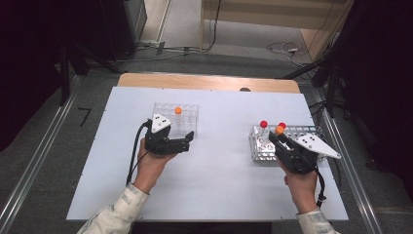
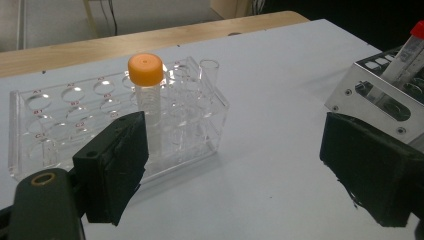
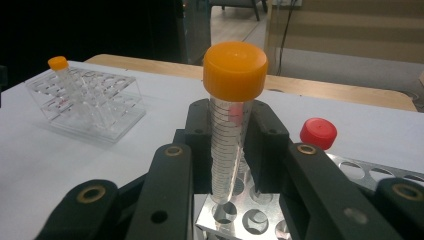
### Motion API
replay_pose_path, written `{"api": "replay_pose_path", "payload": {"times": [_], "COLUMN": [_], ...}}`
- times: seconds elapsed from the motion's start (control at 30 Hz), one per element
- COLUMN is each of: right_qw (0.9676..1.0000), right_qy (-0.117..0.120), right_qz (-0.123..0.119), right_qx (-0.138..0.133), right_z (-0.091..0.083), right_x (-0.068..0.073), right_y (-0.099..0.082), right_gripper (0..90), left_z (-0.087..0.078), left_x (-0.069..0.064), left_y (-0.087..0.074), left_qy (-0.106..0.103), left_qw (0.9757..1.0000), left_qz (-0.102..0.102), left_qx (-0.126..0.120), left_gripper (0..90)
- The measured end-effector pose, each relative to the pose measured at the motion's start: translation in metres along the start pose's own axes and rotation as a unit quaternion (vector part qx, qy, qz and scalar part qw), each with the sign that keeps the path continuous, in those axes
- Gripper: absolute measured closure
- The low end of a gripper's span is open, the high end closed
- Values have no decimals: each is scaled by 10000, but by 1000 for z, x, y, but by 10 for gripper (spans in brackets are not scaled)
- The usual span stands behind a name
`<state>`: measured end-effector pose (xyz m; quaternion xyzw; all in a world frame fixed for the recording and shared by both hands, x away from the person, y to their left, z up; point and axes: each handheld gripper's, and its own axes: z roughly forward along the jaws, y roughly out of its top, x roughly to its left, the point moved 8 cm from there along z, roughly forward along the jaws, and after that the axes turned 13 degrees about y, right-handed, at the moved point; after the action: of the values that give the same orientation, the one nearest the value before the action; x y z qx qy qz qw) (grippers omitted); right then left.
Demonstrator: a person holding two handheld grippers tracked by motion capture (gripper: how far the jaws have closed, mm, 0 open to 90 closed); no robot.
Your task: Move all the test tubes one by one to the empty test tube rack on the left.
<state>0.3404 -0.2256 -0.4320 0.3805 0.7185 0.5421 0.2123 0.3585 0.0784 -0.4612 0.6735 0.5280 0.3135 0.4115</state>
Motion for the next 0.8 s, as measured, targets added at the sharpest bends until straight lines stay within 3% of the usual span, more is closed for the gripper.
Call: {"api": "replay_pose_path", "payload": {"times": [0.33,0.8], "right_qw": [9990,9942], "right_qy": [393,847], "right_qz": [-173,-409], "right_qx": [118,516], "right_z": [17,56], "right_x": [31,71], "right_y": [-1,-18], "right_gripper": [715,715], "left_z": [-3,-12], "left_x": [-3,-17], "left_y": [2,8], "left_qy": [-58,-318], "left_qw": [10000,9994], "left_qz": [9,30], "left_qx": [-27,-114], "left_gripper": [126,126]}}
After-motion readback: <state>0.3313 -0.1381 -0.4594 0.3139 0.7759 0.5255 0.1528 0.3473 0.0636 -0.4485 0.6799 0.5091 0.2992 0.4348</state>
